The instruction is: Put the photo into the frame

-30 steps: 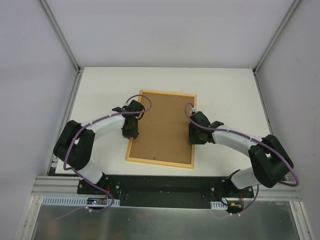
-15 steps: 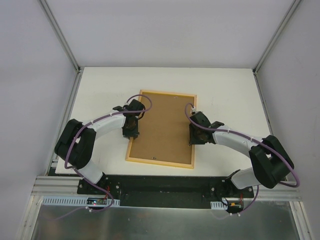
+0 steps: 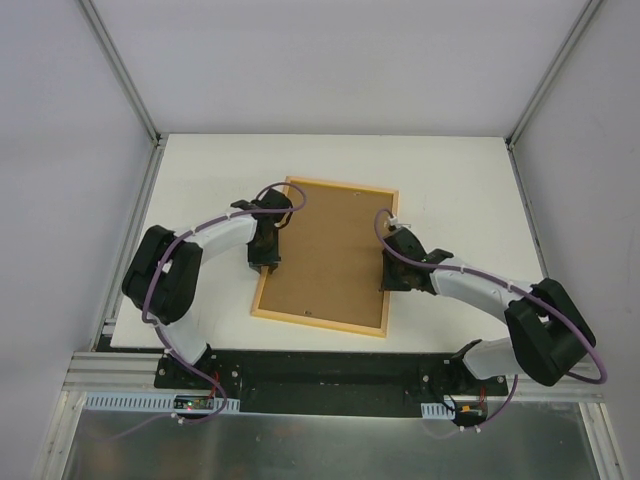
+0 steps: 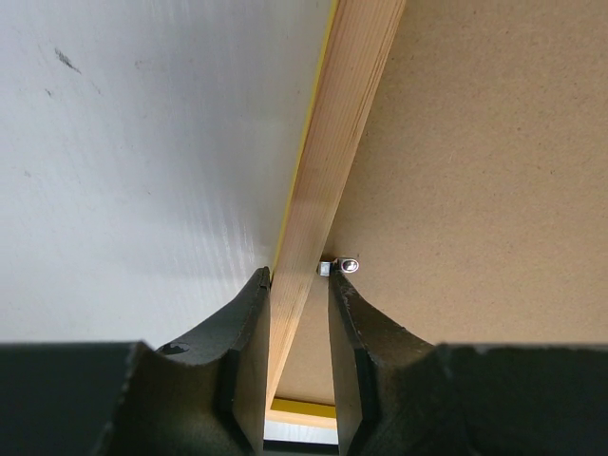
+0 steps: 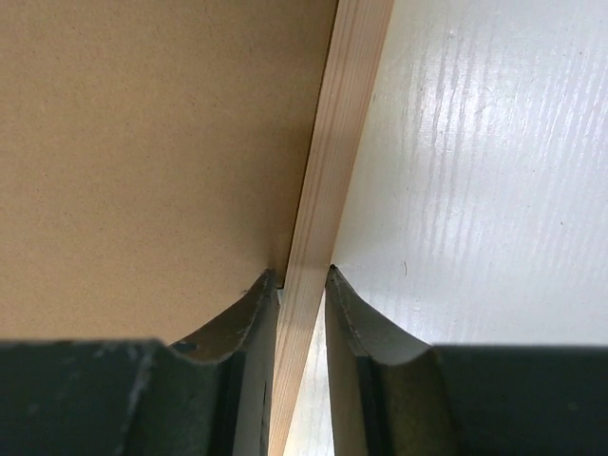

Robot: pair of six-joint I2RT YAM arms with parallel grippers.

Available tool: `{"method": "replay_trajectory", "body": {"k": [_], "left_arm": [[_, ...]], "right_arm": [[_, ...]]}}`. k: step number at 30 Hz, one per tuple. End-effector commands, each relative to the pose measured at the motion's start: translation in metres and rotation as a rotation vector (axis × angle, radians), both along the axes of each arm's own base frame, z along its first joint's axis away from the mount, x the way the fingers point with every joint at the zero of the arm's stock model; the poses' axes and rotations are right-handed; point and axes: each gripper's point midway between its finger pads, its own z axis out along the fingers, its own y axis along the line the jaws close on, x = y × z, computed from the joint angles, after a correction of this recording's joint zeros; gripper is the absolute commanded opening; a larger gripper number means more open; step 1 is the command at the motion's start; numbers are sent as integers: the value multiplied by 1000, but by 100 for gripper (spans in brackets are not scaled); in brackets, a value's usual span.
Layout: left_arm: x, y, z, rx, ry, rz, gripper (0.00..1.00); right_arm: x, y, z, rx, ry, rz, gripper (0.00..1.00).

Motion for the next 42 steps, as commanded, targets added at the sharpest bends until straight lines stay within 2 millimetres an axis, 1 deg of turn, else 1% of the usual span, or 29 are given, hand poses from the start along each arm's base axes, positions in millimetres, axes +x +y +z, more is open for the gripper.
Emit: {"method": "replay_trajectory", "body": {"k": [1,6,10,15,16,18,20,22,23,25,28,30,31,34,38,39,40,42], "left_arm": [[41,-17,-18,-61,-89,39,0],[53,-14,-21,-62,-86,51,0],[59,-15,-21,-71,-83,49,0],[72,-25,-6,-122,-108,12,0],[73,-26,-3,-132,-107,14,1],[68,-27,3,-143,-96,31,8],[59,-22,8,-140,-89,58,13],[52,-12,17,-136,-97,99,21],[50,-6,21,-133,-100,120,28],[46,3,30,-143,-111,158,35],[42,15,44,-162,-141,208,36],[45,21,54,-165,-171,200,40],[50,20,59,-169,-182,176,41],[73,12,74,-172,-227,55,45],[123,3,92,-129,-298,-117,48],[132,2,92,-112,-297,-139,50],[142,4,96,-84,-307,-151,50],[155,6,92,-46,-298,-172,50]], "right_arm": [[-44,-9,-27,-34,156,28,0],[-44,-6,-26,-1,145,8,0],[-44,-6,-27,6,145,-15,0],[-40,2,-30,58,138,-71,0],[-39,2,-31,63,136,-83,3],[-36,3,-30,67,120,-102,11],[-33,0,-29,62,103,-122,20],[-30,-1,-26,65,87,-139,24],[-27,0,-24,69,76,-145,27],[-24,3,-21,79,65,-151,29],[-19,7,-18,92,56,-153,36],[-14,9,-15,87,44,-150,39],[-12,9,-13,82,40,-144,41],[-2,5,-7,36,17,-136,47],[14,-1,4,11,-12,-126,55],[20,-3,8,11,-18,-124,57],[26,-6,11,12,-25,-132,59],[41,-12,19,23,-43,-155,62]]}}
